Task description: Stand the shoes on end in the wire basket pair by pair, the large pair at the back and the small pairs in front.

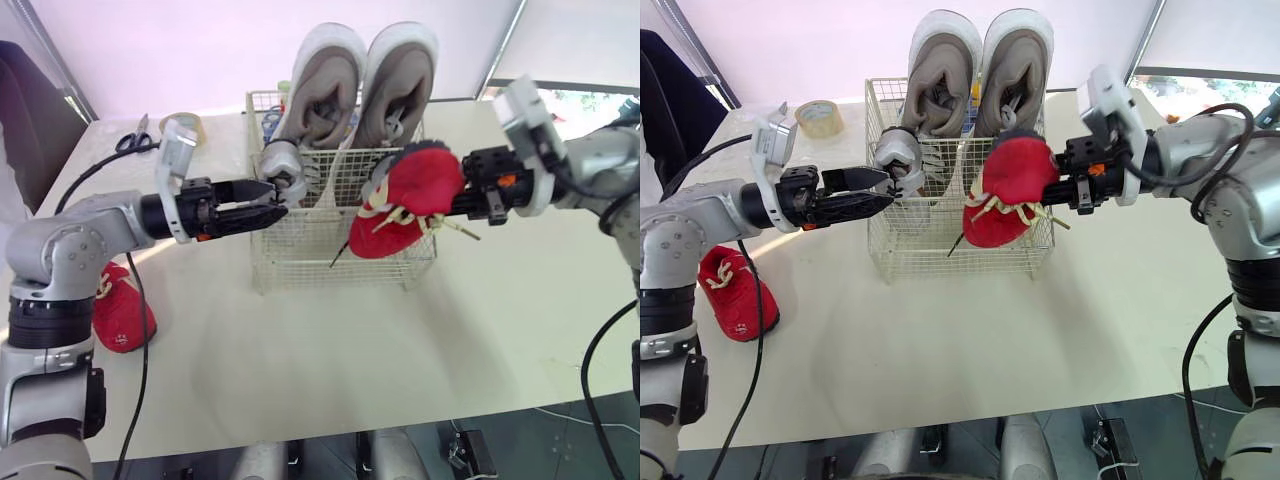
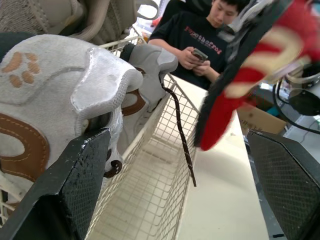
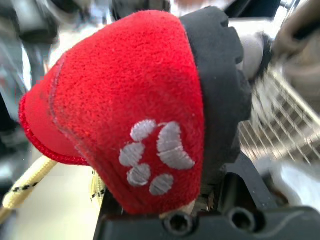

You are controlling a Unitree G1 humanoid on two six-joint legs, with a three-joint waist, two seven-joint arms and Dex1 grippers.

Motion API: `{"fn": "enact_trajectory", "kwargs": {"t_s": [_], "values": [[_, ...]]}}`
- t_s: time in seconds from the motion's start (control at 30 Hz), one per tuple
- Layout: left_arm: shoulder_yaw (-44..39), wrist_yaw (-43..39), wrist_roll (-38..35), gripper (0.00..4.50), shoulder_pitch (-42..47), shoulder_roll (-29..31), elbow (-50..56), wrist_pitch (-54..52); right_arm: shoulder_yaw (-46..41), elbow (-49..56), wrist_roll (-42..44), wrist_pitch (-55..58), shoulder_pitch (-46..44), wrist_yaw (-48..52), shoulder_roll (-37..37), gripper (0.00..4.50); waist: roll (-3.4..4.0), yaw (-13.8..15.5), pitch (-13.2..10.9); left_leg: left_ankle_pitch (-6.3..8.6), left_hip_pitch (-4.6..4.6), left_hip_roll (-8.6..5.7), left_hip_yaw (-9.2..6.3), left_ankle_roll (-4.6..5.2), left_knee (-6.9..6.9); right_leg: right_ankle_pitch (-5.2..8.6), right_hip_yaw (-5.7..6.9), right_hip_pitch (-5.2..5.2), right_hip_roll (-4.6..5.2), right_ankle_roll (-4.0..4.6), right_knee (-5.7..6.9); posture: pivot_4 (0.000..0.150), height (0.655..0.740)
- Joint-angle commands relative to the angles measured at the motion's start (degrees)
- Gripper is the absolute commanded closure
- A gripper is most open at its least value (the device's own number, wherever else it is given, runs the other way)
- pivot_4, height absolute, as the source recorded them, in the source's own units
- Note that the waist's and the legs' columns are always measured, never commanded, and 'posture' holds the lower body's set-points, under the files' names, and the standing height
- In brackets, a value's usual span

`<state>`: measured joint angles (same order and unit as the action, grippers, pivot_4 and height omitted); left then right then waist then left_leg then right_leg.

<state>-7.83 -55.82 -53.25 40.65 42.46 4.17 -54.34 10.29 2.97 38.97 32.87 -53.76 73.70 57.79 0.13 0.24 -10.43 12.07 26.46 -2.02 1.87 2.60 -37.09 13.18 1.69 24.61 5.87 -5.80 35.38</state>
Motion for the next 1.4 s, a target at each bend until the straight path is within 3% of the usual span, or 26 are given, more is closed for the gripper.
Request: {"fn": "enact_trajectory", "kwargs": {"t_s": [0.03, 0.27, 0.53, 0.7, 0.77, 0.8, 1.4], "values": [[-1.34, 0.58, -0.46, 0.06, -0.66, -0.58, 3.27, 0.64, 1.77, -2.63, -8.67, -8.34, -3.22, 5.54, -0.74, 3.77, 0.00, 0.01, 0.00, 0.00, 0.01, 0.00, 0.00, -0.01, 0.01, 0.00, 0.00, 0.02, 0.00, 0.00, 0.00, 0.150, 0.7400], [-1.87, 1.92, -0.63, 0.06, -2.29, -1.21, 5.42, 0.44, 4.02, -7.87, -17.21, -14.81, -4.34, 11.30, -3.57, 3.77, 0.01, 0.31, 0.00, 0.05, 0.01, -0.01, -0.01, -0.15, 0.05, -0.02, 0.00, 0.05, 0.02, -0.01, 0.04, 0.150, 0.7400], [-1.73, 2.92, -0.66, 0.06, -3.18, -1.94, 6.68, 0.66, 3.99, -9.09, -20.99, -12.07, -4.65, 12.00, -6.32, 3.77, 0.01, 0.30, 0.00, 0.06, 0.00, -0.02, 0.00, -0.22, 0.05, -0.02, 0.00, 0.06, 0.02, -0.01, 0.09, 0.150, 0.7400], [-1.66, 3.04, -0.60, 0.00, -3.59, -2.23, 6.97, 0.67, 2.96, -6.34, -21.25, -9.23, -3.73, 10.76, -7.14, 1.47, 0.01, 0.30, 0.00, 0.04, -0.01, -0.02, -0.01, -0.25, 0.05, -0.03, 0.00, 0.07, 0.02, -0.01, 0.14, 0.150, 0.7400], [-1.70, 3.01, -0.56, 0.00, -3.74, -2.18, 7.06, 0.65, 2.60, -5.28, -21.25, -8.72, -3.10, 10.65, -6.87, 0.34, 0.01, 0.34, 0.00, 0.04, -0.01, -0.02, -0.01, -0.25, 0.05, -0.03, 0.00, 0.07, 0.02, -0.01, 0.14, 0.150, 0.7400], [-1.73, 2.99, -0.57, 0.00, -3.80, -2.16, 7.06, 0.65, 2.43, -4.77, -21.35, -8.78, -2.79, 10.71, -6.56, 0.07, 0.01, 0.35, 0.00, 0.04, 0.00, -0.02, -0.01, -0.25, 0.05, -0.03, 0.00, 0.07, 0.02, -0.01, 0.14, 0.150, 0.7400], [-2.98, 3.56, -0.93, 0.00, -4.93, -1.37, 7.69, 0.47, -7.91, 5.05, -16.27, -2.10, -1.87, 8.35, -0.21, 0.07, 0.01, 0.39, 0.00, 0.04, -0.02, -0.03, -0.01, -0.25, 0.03, -0.03, 0.00, 0.05, 0.03, -0.01, 0.16, 0.150, 0.7400]]}}
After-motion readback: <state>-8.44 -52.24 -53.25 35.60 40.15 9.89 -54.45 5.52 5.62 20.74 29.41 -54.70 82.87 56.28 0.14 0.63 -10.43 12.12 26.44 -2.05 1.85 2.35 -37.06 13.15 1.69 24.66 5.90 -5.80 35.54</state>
